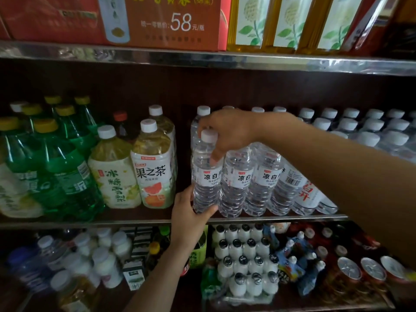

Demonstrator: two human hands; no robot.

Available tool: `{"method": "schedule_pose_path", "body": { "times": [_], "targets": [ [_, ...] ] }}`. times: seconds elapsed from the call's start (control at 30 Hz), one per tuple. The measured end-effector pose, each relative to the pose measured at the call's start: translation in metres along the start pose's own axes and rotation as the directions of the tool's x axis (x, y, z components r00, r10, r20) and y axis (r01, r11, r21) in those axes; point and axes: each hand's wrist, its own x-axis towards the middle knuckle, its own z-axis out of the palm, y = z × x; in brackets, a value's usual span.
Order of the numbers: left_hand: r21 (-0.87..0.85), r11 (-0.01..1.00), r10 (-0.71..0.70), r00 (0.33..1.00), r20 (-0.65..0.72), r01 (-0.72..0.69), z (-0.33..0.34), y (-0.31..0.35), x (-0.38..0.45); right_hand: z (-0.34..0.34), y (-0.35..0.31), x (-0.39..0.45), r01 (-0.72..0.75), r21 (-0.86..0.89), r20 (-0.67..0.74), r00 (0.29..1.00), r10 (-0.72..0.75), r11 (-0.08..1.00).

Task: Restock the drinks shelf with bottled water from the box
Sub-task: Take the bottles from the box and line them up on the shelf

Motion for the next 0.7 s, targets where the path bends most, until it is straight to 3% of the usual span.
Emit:
{"method": "schedule_pose_path", "body": {
  "times": [0.17, 0.33, 0.53, 0.6, 0.7],
  "targets": [
    [-0.036, 0.999, -0.019, 1.000, -0.019, 0.019, -0.004, 0.002, -0.002, -0.012, 0.001, 0.001, -0.033, -0.071, 0.027, 0.999, 0.035, 0.997],
    [-0.144, 0.987, -0.058, 0.995, 0.084, 0.069, -0.007, 0.000, 0.000, -0.012, -0.001, 0.001, -0.069, -0.072, 0.009, 0.998, 0.069, 0.995],
    [-0.132, 0.988, -0.062, 0.987, 0.146, 0.082, -0.009, 0.002, 0.000, -0.007, 0.003, 0.001, -0.104, -0.019, 0.011, 0.994, 0.104, 0.994],
    [-0.123, 0.989, -0.069, 0.988, 0.140, 0.086, -0.008, 0.004, -0.002, -0.009, 0.005, -0.005, -0.114, 0.080, -0.056, 0.991, 0.118, 0.990],
    [-0.077, 0.994, -0.064, 0.990, 0.126, 0.074, -0.008, 0.003, -0.003, -0.009, 0.017, -0.027, -0.095, 0.454, -0.276, 0.931, 0.241, 0.886]
  ]
}}
